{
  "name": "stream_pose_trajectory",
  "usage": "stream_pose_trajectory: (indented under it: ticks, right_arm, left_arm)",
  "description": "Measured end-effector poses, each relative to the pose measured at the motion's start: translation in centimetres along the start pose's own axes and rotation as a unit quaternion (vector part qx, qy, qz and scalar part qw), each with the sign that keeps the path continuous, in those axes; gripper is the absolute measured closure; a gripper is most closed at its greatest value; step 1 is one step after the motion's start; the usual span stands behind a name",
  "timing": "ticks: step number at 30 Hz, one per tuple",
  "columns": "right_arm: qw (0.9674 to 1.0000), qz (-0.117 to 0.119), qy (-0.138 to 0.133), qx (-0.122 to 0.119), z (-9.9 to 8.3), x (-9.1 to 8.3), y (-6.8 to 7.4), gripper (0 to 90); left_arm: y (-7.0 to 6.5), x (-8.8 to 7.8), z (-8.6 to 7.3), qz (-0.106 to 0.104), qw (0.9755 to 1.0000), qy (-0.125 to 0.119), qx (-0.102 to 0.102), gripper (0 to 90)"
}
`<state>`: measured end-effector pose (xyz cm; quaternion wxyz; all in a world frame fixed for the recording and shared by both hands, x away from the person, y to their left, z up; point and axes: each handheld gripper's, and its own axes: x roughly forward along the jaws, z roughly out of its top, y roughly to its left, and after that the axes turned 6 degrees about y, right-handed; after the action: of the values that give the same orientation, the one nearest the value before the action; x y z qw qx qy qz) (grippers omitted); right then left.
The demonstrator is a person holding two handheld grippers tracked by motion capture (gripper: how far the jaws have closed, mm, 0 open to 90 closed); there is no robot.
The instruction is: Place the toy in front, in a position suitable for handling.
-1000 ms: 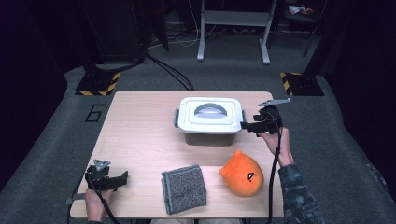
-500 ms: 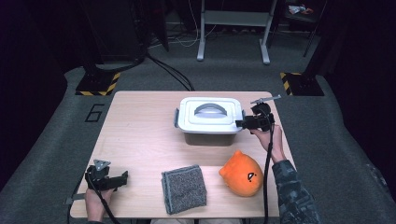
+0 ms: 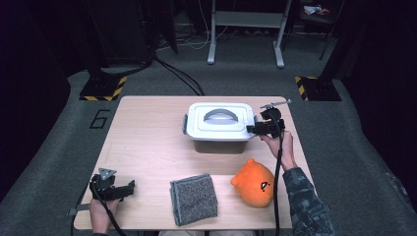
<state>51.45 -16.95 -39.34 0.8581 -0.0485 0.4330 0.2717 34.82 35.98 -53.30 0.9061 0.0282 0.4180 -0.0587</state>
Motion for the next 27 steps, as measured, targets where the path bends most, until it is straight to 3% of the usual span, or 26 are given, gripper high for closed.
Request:
stream_pose_trajectory:
  ticks: [10,27]
  right_arm:
    - [0.9999,-0.003,0.005,0.011,0.9,0.8,1.4,54.5]
    - [0.9998,-0.003,0.016,0.007,1.7,1.5,2.3,54.8]
  left_arm:
    - [0.0,0.0,0.0,0.001,1.0,0.0,0.001,0.2]
    - [0.0,0.0,0.0,0.0,1.0,0.0,0.001,0.2]
